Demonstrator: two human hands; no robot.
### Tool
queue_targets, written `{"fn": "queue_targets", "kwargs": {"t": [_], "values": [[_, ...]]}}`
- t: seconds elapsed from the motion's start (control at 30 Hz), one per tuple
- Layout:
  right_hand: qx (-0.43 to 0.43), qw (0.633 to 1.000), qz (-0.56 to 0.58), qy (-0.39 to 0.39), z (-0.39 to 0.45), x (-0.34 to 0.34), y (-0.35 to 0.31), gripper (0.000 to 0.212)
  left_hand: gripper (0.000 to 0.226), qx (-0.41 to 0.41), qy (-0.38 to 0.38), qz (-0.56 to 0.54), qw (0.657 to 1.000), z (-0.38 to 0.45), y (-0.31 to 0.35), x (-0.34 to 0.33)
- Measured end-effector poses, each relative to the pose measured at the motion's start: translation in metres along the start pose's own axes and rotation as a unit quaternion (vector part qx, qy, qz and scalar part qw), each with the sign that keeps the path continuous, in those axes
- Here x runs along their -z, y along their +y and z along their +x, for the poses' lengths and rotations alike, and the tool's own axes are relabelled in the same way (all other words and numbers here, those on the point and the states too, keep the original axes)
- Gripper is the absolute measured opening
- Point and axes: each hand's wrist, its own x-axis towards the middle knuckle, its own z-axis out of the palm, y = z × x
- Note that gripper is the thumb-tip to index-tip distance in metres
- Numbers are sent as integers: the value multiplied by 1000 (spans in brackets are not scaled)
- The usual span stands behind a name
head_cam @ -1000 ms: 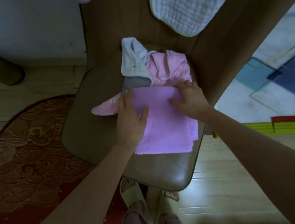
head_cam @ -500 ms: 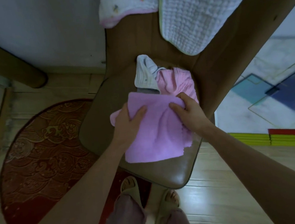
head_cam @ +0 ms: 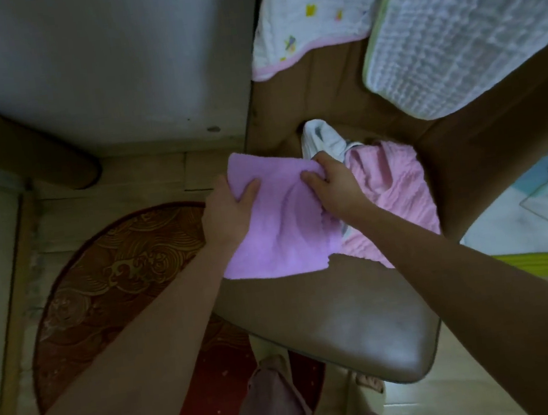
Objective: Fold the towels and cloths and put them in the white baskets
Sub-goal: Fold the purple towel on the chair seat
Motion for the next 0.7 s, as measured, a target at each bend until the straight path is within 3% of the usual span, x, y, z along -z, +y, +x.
{"fn": "queue_targets", "kwargs": {"t": [0.13, 0.23, 0.27, 0.33, 0.43, 0.53, 0.63, 0.7], "values": [[-78, 990, 61, 101, 21, -9, -9, 25, 55, -21, -65, 0, 998, 37, -5, -4], [-87, 962, -116, 230, 21, 0, 4, 44, 65, -147, -49, 105, 982, 42, -11, -3], [-111, 949, -199, 216, 17, 4, 12, 51, 64, -212, -50, 146, 965, 37, -14, -1], [-143, 940, -289, 110, 6, 10, 31, 63, 62, -342, -91, 201, 913, 25, -22, -8], [-152, 934, -324, 1, -8, 9, 48, 77, 64, -406, -184, 283, 849, 18, -45, -23], [-142, 925, -353, 15, -13, 8, 51, 72, 67, -417, -201, 344, 817, 17, -57, -37], [-150, 930, -334, 36, -28, 16, 57, 65, 68, -406, -197, 365, 814, 17, -54, -48], [-204, 929, -300, 68, -50, 28, 63, 59, 72, -391, -205, 374, 816, 15, -46, -57]]}}
